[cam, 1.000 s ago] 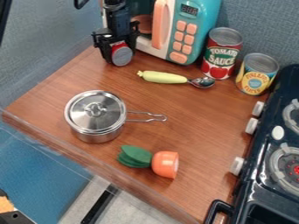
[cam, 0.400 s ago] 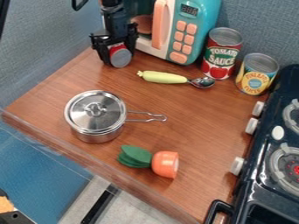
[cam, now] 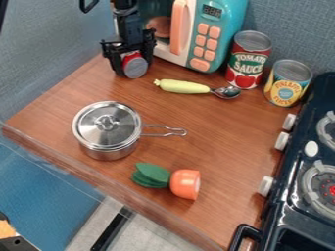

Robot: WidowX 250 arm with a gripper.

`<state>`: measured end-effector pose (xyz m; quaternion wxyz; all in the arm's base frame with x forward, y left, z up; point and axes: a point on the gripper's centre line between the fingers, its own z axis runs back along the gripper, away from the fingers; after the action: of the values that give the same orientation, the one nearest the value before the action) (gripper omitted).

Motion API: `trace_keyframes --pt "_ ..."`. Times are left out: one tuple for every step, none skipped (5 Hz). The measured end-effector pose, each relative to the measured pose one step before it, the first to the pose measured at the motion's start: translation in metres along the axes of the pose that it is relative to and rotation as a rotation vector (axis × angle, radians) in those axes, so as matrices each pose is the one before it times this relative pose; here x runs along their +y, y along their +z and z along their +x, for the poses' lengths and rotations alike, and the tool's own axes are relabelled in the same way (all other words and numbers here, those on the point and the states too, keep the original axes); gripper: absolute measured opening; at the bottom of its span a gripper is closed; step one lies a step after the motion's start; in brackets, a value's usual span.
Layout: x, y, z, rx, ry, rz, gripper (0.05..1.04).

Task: Put the white and red can in front of the microwave

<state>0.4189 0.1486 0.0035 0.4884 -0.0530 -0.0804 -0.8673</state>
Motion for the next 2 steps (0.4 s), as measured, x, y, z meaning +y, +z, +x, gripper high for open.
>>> trace_keyframes --pt "0.00417 0.02664 0.00717 0.0356 -0.0151 0.0423 1.001" --pt "0.00509 0.03529 0.01176 0.0494 -0.0293 0.0776 1.001"
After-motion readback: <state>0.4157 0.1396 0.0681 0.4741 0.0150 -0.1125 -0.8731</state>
